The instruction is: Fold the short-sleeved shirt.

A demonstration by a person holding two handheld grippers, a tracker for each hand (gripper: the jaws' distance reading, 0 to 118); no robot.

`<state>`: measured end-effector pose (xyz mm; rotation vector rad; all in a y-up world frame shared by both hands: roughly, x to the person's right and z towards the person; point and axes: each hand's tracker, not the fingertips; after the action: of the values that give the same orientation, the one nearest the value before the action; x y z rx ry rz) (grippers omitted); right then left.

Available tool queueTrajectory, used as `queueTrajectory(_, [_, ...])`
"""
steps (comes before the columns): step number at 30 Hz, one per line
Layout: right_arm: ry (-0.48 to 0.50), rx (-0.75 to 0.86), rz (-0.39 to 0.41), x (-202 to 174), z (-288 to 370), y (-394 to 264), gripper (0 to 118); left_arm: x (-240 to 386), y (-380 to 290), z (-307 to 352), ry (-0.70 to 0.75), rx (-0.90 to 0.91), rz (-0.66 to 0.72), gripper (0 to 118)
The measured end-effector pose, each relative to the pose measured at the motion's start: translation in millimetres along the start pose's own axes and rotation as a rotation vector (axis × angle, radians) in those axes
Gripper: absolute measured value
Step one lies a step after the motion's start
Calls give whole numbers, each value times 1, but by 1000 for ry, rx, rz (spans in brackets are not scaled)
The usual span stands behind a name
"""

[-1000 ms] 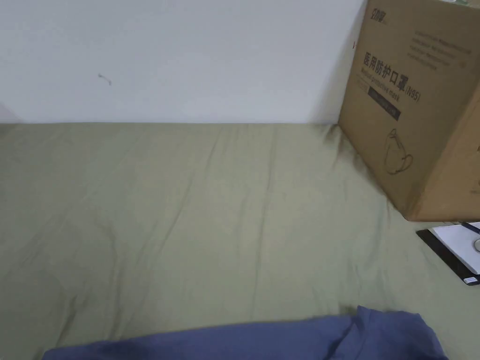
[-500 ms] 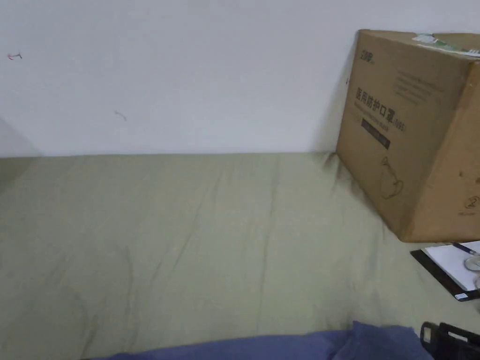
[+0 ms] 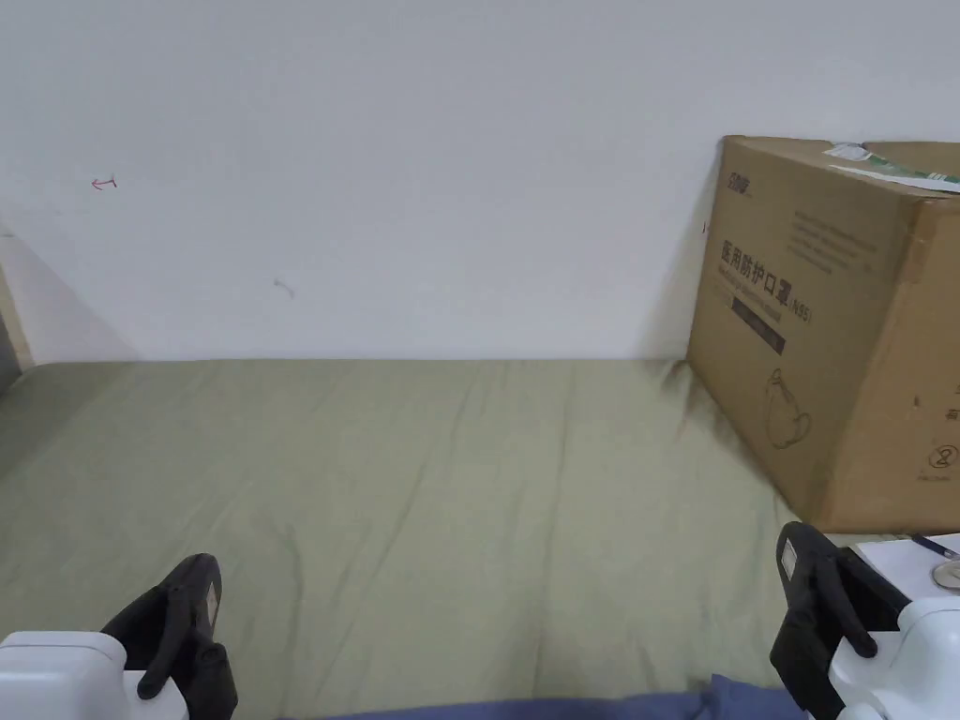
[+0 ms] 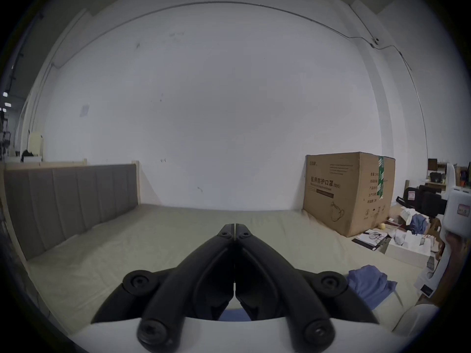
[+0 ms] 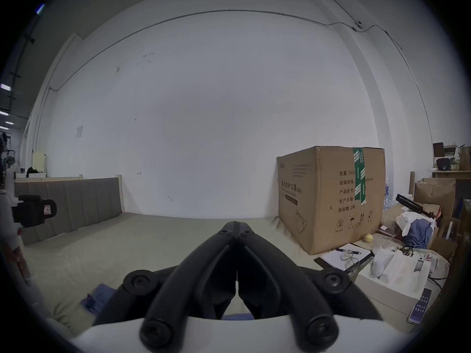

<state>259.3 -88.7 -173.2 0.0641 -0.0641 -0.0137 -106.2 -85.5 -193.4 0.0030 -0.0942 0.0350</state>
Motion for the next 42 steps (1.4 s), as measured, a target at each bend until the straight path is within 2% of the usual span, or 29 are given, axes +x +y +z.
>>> queueTrajectory(3, [7, -18, -6, 3, 2, 1, 0, -9, 2, 1, -4, 1, 13, 0])
queueTrajectory(5, [37, -50, -26, 10, 0, 2, 0, -32, 9, -11, -101, -38, 147, 0])
queueTrajectory(7, [87, -92, -62, 17, 0, 1, 0, -70, 9, -44, -206, -265, 279, 0])
queueTrajectory(9, [100, -145, -69, 22, -3, -1, 0, -117, -6, -87, -338, -577, 498, 0])
queueTrajectory(10, [102, -172, -66, 22, -4, -3, 0, -143, -26, -105, -435, -724, 656, 0])
queueTrajectory(11, [108, -198, -65, 23, -6, -7, 0, -167, -51, -116, -532, -815, 807, 0])
queueTrajectory(12, [116, -225, -66, 22, -7, -10, 0, -185, -74, -122, -583, -869, 915, 5])
queueTrajectory(13, [124, -253, -69, 22, -9, -14, 0, -200, -95, -127, -578, -930, 991, 20])
queueTrajectory(14, [126, -281, -70, 20, -10, -19, 0, -211, -113, -127, -516, -969, 992, 49])
queueTrajectory(15, [126, -306, -67, 18, -12, -22, 0, -219, -126, -129, -462, -1001, 971, 93])
queueTrajectory(16, [128, -332, -61, 15, -14, -26, 0, -227, -141, -132, -402, -1014, 912, 114])
queueTrajectory(17, [131, -352, -55, 12, -15, -29, 0, -228, -149, -129, -379, -996, 895, 118])
queueTrajectory(20, [154, -411, -45, 1, -21, -39, 0, -248, -183, -135, -399, -964, 1016, 118])
queueTrajectory(22, [174, -448, -31, -8, -25, -44, 0, -248, -204, -140, -460, -998, 1134, 118])
queueTrajectory(25, [206, -483, -14, -22, -33, -48, 0, -237, -241, -155, -582, -1070, 1211, 118])
queueTrajectory(28, [230, -502, 6, -33, -39, -53, 0, -221, -252, -167, -709, -976, 1292, 118])
queueTrajectory(30, [250, -513, 18, -39, -42, -56, 0, -207, -262, -178, -714, -970, 1377, 118])
queueTrajectory(33, [274, -532, 33, -46, -47, -61, 0, -185, -259, -187, -659, -968, 1285, 115])
queueTrajectory(34, [276, -537, 35, -48, -49, -62, 0, -182, -257, -186, -610, -961, 1244, 104])
queueTrajectory(35, [279, -542, 31, -49, -50, -63, 0, -180, -259, -186, -523, -984, 1185, 73])
queueTrajectory(36, [284, -546, 20, -49, -50, -63, 0, -175, -264, -187, -388, -1063, 1079, 2])
queueTrajectory(37, [287, -549, 7, -48, -49, -63, 0, -174, -275, -180, -276, -1117, 998, 3])
queueTrajectory(38, [288, -553, -3, -48, -49, -63, 0, -174, -269, -178, -394, -1016, 1148, 3])
queueTrajectory(39, [289, -557, -11, -47, -49, -62, 0, -174, -257, -181, -392, -1013, 1107, 3])
queueTrajectory(41, [291, -563, -20, -43, -48, -61, 0, -168, -234, -180, -350, -1051, 857, 3])
queueTrajectory(42, [290, -564, -21, -41, -48, -61, 0, -168, -222, -178, -355, -1057, 798, 3])
